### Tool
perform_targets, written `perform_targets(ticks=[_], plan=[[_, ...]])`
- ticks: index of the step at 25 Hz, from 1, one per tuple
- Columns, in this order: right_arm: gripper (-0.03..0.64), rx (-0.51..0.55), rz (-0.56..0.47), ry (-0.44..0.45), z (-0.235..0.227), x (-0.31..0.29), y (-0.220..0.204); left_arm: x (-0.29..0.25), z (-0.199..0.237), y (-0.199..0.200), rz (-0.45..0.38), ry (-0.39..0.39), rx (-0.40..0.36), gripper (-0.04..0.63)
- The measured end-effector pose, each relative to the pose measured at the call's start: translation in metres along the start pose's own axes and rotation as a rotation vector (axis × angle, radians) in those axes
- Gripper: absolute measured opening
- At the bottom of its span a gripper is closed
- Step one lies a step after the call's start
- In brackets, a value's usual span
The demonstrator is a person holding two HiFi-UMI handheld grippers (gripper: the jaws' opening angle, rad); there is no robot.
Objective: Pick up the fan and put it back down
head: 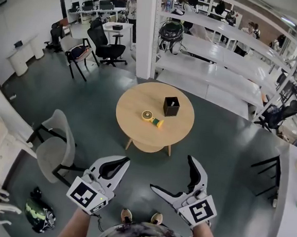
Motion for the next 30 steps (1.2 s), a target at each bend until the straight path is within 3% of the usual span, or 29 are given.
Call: perform_targets(ticks=[18, 30], plan=[[0.586, 0.015, 0.014, -0.007, -0.004, 0.020, -0.004, -0.001, -0.019, 0.005, 0.002, 0.006, -0.015, 0.017], [0.586, 0.035, -0.024, 0.005, -0.027, 0.071, -0.012, -0.016, -0.067, 0.011, -0.005, 0.058, -0.039, 0.017]])
Point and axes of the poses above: the fingertips, and each gripper's own axes: x backward along the fingers, z to its left, y out of its top, the point moved 1 cm from there along x, backward along the fingers, and after that the axes turned 2 degrees about z, right-handed, at the moved point
